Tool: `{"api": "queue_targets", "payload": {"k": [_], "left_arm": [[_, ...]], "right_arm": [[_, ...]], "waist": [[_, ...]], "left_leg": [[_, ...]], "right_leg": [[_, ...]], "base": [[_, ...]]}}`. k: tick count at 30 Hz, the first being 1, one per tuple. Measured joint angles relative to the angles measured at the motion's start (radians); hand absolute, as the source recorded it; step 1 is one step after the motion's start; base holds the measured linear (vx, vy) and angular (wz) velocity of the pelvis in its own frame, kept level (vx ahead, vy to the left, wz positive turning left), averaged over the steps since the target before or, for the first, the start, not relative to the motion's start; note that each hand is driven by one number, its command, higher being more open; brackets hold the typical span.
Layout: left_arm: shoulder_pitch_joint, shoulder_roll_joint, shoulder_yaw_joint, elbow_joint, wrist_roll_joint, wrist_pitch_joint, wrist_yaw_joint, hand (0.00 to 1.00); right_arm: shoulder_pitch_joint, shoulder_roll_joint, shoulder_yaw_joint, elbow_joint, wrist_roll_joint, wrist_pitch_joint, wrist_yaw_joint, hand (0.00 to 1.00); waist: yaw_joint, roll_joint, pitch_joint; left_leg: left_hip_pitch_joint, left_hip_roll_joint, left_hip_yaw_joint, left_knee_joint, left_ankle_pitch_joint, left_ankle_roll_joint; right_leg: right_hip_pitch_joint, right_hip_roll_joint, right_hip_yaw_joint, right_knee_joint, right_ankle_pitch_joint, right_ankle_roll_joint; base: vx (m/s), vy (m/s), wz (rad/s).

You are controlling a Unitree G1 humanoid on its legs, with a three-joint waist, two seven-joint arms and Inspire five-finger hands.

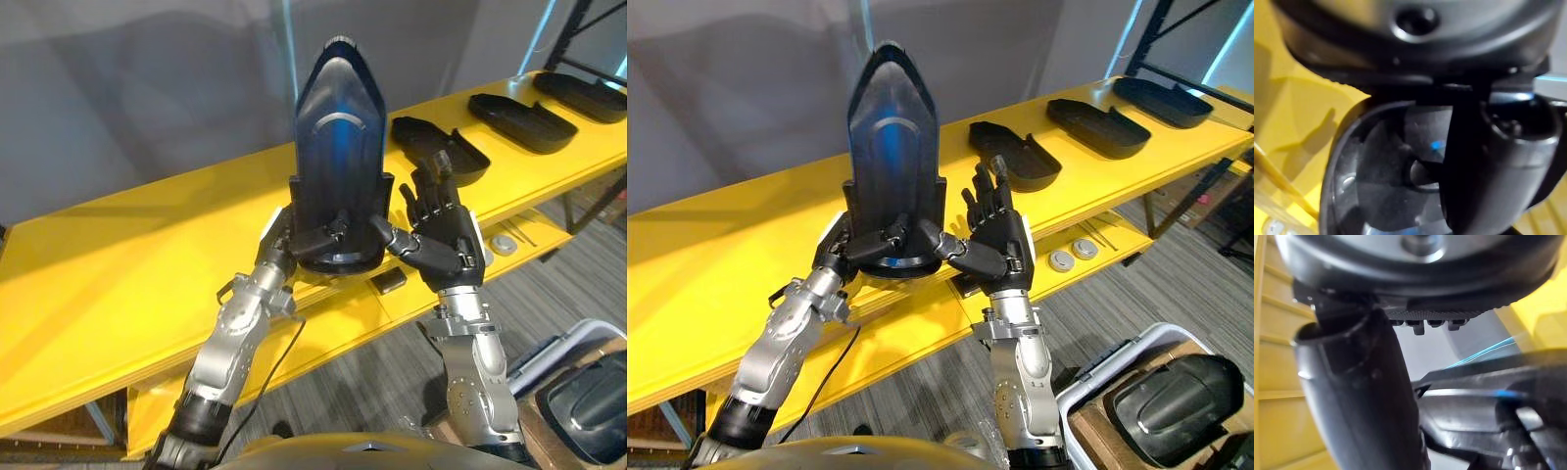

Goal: Walk over and take three plastic housings, then place them on the shelf

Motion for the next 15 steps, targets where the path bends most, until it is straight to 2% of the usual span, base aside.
{"api": "queue_targets", "payload": {"k": [3, 7, 9, 12, 15], "left_arm": [[-0.084, 0.000, 0.023, 0.151, -0.010, 0.035, 0.079, 0.00], [-0.174, 0.001, 0.069, 0.314, -0.058, 0.043, 0.176, 0.00], [-0.208, 0.002, 0.118, 0.369, -0.095, 0.052, 0.224, 0.00], [-0.277, 0.019, 0.166, 0.447, -0.128, 0.060, 0.310, 0.00], [-0.318, 0.040, 0.225, 0.494, -0.136, 0.060, 0.379, 0.00]], "right_arm": [[-0.001, -0.004, 0.019, 0.006, 0.000, 0.001, 0.008, 1.00], [-0.005, -0.020, 0.031, 0.042, 0.001, 0.002, 0.024, 1.00], [-0.002, -0.027, 0.041, 0.062, 0.000, 0.016, 0.041, 1.00], [-0.001, -0.036, 0.058, 0.079, 0.001, 0.034, 0.065, 1.00], [0.001, -0.038, 0.091, 0.079, 0.001, 0.047, 0.091, 1.00]], "waist": [[-0.020, -0.006, -0.016], [-0.035, -0.011, -0.021], [-0.051, -0.010, -0.021], [-0.057, -0.008, -0.022], [-0.082, -0.005, -0.024]], "left_leg": [[-0.002, 0.009, 0.019, 0.000, 0.002, -0.003], [-0.004, 0.014, 0.036, 0.000, 0.008, -0.006], [-0.003, 0.018, 0.041, 0.000, 0.010, -0.007], [-0.007, 0.027, 0.061, -0.001, 0.014, -0.010], [-0.014, 0.033, 0.076, -0.001, 0.016, -0.012]], "right_leg": [[-0.014, 0.010, 0.022, -0.002, 0.009, -0.003], [-0.029, 0.022, 0.045, 0.000, 0.019, -0.011], [-0.033, 0.027, 0.050, 0.000, 0.021, -0.013], [-0.050, 0.037, 0.072, 0.000, 0.030, -0.016], [-0.066, 0.043, 0.085, 0.000, 0.036, -0.018]], "base": [[-0.02, 0.008, -0.20], [-0.03, 0.002, -0.14], [-0.03, -0.007, -0.13], [-0.03, -0.009, -0.20], [-0.03, -0.008, -0.14]]}}
